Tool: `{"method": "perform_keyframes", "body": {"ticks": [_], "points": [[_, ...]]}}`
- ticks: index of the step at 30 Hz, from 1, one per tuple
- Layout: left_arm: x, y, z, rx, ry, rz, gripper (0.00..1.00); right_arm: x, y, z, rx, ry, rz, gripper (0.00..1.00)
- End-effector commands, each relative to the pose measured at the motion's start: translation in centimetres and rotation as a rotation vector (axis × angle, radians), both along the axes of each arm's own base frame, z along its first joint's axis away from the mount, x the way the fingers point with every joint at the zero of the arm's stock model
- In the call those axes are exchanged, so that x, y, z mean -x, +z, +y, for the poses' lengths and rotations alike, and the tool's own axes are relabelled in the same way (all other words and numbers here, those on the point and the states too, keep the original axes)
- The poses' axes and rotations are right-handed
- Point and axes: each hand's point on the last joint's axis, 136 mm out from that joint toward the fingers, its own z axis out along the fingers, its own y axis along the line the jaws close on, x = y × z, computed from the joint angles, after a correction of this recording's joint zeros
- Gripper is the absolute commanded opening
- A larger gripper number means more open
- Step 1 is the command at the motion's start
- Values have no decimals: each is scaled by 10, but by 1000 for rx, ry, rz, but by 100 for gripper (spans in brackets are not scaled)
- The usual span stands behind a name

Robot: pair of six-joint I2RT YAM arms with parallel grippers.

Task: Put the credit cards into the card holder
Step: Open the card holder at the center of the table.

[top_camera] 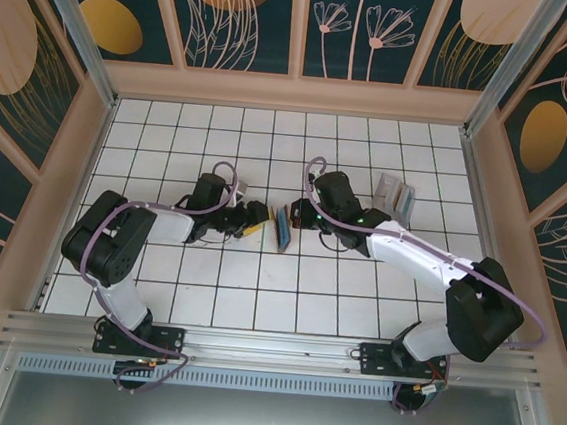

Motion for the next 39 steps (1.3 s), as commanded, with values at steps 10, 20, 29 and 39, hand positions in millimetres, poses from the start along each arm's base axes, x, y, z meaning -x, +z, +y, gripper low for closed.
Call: {"method": "perform_keyframes", "body": {"ticks": [10,20,29,39], "points": [[-6,14,15,1,19,-38,62,6,-14,9,-48,24,45,0],[-7,35,5,55,-33,-76,62,5,-16,14,-49,36,60,0],[-4,20,2,-12,-82,-42,63,2,-2,18,-66,41,47,0],[-7,-2,9,-159,-96,-24,62,-1,4,23,-65,55,51,0]]}}
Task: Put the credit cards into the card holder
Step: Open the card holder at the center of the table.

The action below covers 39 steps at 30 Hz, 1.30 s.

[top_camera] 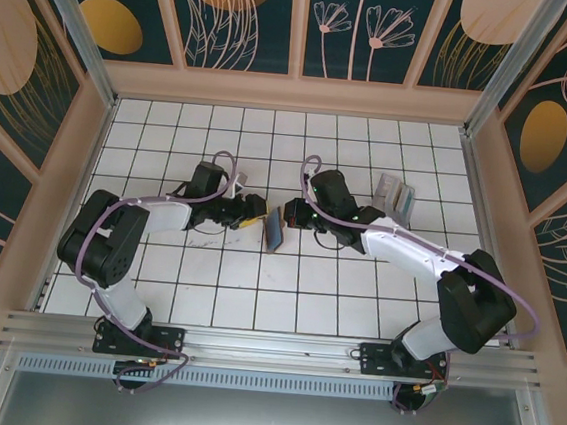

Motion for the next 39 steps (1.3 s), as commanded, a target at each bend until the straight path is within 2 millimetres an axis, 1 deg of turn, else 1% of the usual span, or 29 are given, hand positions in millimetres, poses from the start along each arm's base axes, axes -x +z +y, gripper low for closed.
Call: {"method": "perform_keyframes", "body": {"ticks": [1,4,7,8,12,15,18,20,21,23,26,28,29,32,35,37,39], "points": [[1,-13,3,-85,-23,7,61,-3,8,6,-14,9,2,0],[1,-24,9,-142,-11,14,53,-4,6,5,-10,-1,6,0],[3,-32,11,-162,-13,24,38,-3,-1,1,6,-15,16,0],[3,-33,12,-164,-12,25,36,-3,-4,-1,15,-25,19,0],[4,-31,15,-174,1,7,32,-1,-22,-12,57,-54,40,0],[3,-36,17,-193,-5,11,25,1,-35,-22,97,-77,39,0],[4,-41,18,-207,-7,24,19,-2,-52,-43,170,-146,56,0],[3,-41,18,-202,-4,19,18,-7,-54,-56,201,-191,74,11],[3,-41,17,-202,-4,20,17,-9,-49,-59,218,-200,65,17],[2,-39,16,-201,-9,18,15,-11,-33,-58,206,-200,38,29],[1,-36,17,-206,-8,11,14,-12,-6,-54,151,-193,-7,39],[1,-37,17,-207,-9,13,14,-11,7,-46,107,-161,-22,40],[0,-38,17,-207,-10,14,14,-9,10,-39,81,-133,-21,40],[0,-37,16,-200,-6,19,13,2,18,-10,-14,-33,6,32],[0,-34,16,-196,2,11,13,17,23,20,-52,58,7,25],[0,-35,16,-197,-4,14,13,21,14,32,-38,79,19,22],[0,-35,15,-192,-4,18,13,23,7,39,-37,94,42,18]]}}
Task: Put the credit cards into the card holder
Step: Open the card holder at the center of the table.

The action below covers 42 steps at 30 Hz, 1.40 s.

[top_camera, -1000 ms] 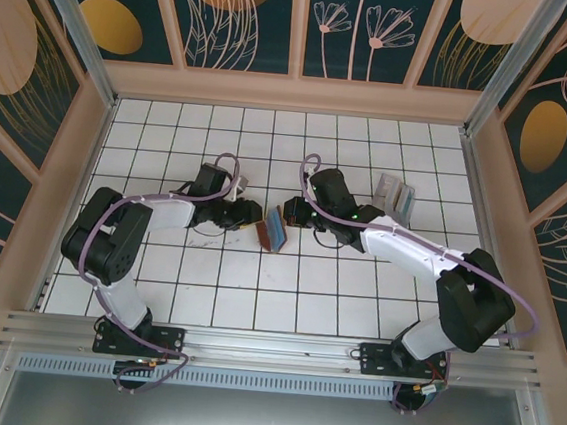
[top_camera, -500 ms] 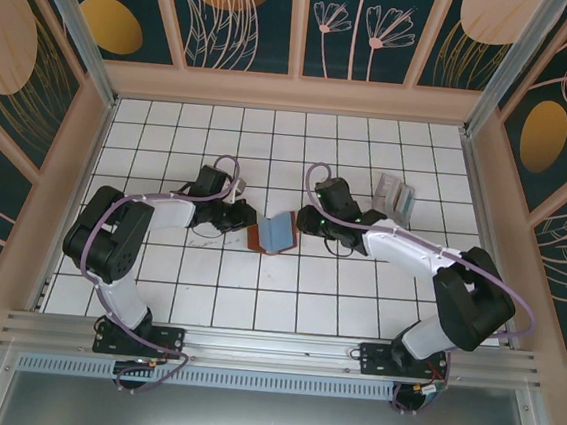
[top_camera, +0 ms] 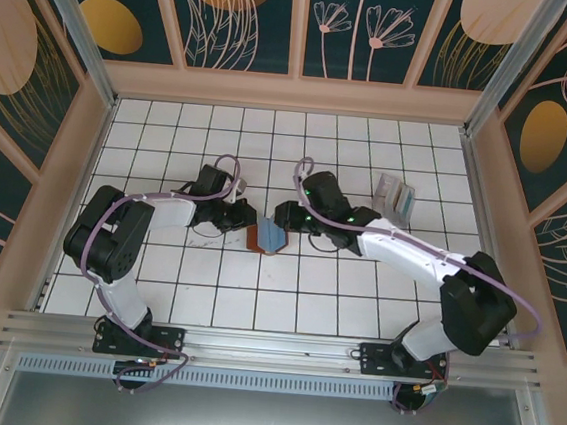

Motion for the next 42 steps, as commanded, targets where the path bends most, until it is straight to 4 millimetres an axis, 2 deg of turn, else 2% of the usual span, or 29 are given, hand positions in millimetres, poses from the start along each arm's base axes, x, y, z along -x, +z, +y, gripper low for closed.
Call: {"method": "perform_keyframes", "body": {"ticks": [1,4,14,17,21,29,35,39,40,42], "points": [[1,-1,-1,-7,-3,8,13,2,2,22,-41,52,23,17],[1,0,-1,-6,-4,5,13,5,4,29,-41,73,15,18],[0,1,-2,-2,-4,9,13,22,-10,53,42,91,11,18],[0,2,-2,4,-1,4,13,18,-27,48,103,50,28,16],[1,1,-3,6,-9,11,13,10,-54,28,188,-48,37,16],[2,2,-3,11,-11,7,13,2,-83,9,303,-120,53,22],[0,6,-1,25,15,-16,17,-1,-107,2,375,-135,77,25],[2,12,0,46,12,-18,27,-2,-116,1,404,-135,89,30],[0,21,1,62,19,-40,32,-2,-117,-1,417,-139,88,31],[-2,26,5,88,44,-48,38,-4,-119,-5,439,-151,82,34]]}}
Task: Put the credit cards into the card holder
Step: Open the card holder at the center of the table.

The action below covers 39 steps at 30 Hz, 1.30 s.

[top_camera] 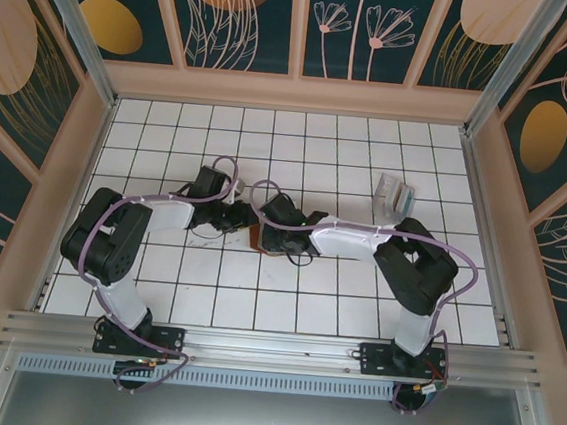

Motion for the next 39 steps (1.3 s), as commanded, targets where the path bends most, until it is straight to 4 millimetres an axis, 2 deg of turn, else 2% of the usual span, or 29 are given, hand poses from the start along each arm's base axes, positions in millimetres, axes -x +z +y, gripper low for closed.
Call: {"method": "perform_keyframes", "body": {"ticks": [1,3,9,17,22,25,28,32,37,39], "points": [[-7,22,6,62,36,-50,41,-8,-3,-10,59,-32,-7,36],[-9,27,12,77,67,-63,46,-9,-2,-10,54,-32,-1,40],[-13,37,19,113,102,-88,52,-9,5,-3,27,-15,2,48],[-9,42,10,198,81,-79,55,-12,12,6,8,22,-12,51],[-6,9,23,63,100,-35,53,-11,8,8,11,39,-4,53],[-4,3,29,26,113,-44,52,-8,7,12,6,60,13,54],[-4,-5,31,3,106,-32,44,-6,11,16,-12,87,14,56],[-1,-14,31,-5,98,-9,26,-1,13,21,-34,122,31,56],[-3,-14,30,-1,94,-13,17,7,5,16,7,151,56,55],[1,-24,31,-13,92,13,14,11,3,15,16,159,76,54]]}}
